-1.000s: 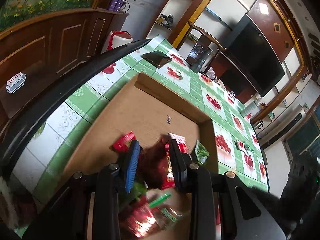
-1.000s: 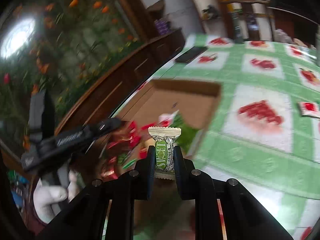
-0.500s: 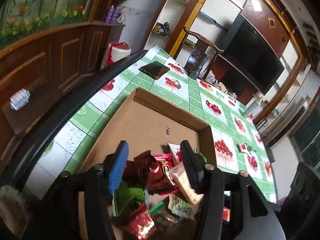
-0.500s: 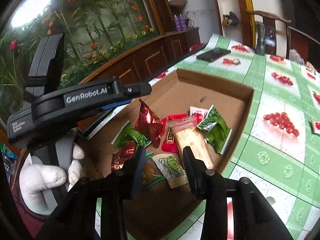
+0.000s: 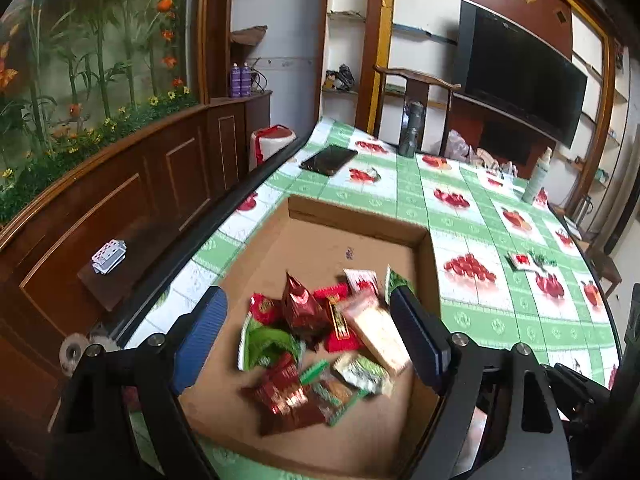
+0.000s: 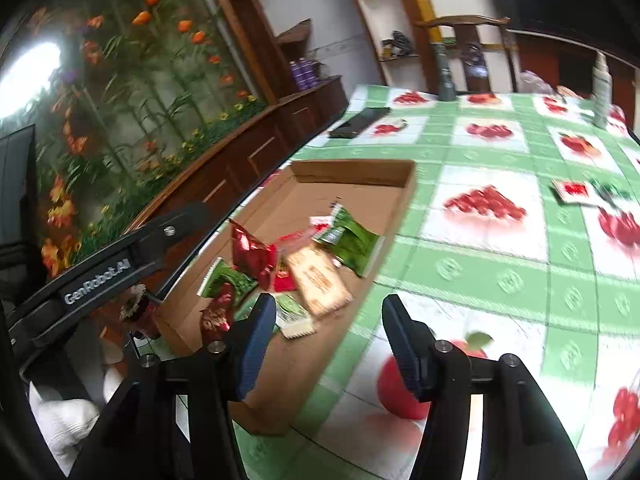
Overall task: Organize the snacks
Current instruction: 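Move both tools back toward the remaining sachet and green candy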
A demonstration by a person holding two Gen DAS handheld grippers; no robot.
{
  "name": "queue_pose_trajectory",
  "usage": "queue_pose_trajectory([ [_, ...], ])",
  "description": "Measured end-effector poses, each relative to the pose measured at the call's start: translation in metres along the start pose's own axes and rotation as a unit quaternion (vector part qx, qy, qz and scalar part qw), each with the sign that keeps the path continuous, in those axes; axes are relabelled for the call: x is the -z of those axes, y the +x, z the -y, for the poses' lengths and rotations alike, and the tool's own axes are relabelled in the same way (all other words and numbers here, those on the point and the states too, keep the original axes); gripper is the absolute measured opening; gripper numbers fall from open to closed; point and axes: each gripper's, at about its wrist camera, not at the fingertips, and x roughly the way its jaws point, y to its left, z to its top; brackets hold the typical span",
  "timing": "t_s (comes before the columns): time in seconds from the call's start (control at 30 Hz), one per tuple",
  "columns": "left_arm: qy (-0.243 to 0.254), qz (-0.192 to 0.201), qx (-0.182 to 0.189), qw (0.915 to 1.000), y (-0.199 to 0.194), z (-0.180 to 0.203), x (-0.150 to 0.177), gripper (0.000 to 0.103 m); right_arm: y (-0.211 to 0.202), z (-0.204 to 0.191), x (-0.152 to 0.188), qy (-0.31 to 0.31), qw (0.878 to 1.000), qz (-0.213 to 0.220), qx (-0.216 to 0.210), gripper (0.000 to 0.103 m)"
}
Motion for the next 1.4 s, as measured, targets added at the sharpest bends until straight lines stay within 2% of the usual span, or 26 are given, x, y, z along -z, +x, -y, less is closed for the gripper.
queue_pose_trajectory([
  [0.17,0.018,-0.008,-0.005,0.9998,-0.004,0.014,0.006,0.084,-0.012,0.016,0.01,0.03,1.0,0.001,0.002,0.058],
  [0.5,0.056,-0.01,-0.002,0.9984,-0.016,0.038,0.014,0.084,-0.029,0.023,0.019,0.042,0.999,0.009,0.001,0.058],
  [1.07,0.069,-0.028,0.018,0.9971,-0.01,0.053,0.022,0.084,-0.026,0.03,0.026,0.052,0.999,0.003,0.002,0.06],
  [1.13,0.068,-0.034,0.032,0.9966,-0.01,0.054,0.023,0.084,-0.025,0.032,0.026,0.055,0.999,0.001,0.003,0.06],
  [1.27,0.066,-0.041,0.089,0.993,-0.014,0.062,0.025,0.084,-0.033,0.047,0.022,0.058,0.998,0.006,0.015,0.06],
  [1.4,0.067,-0.046,0.137,0.9872,-0.015,0.072,0.027,0.084,-0.059,0.089,0.008,0.084,0.994,0.026,0.058,0.06],
])
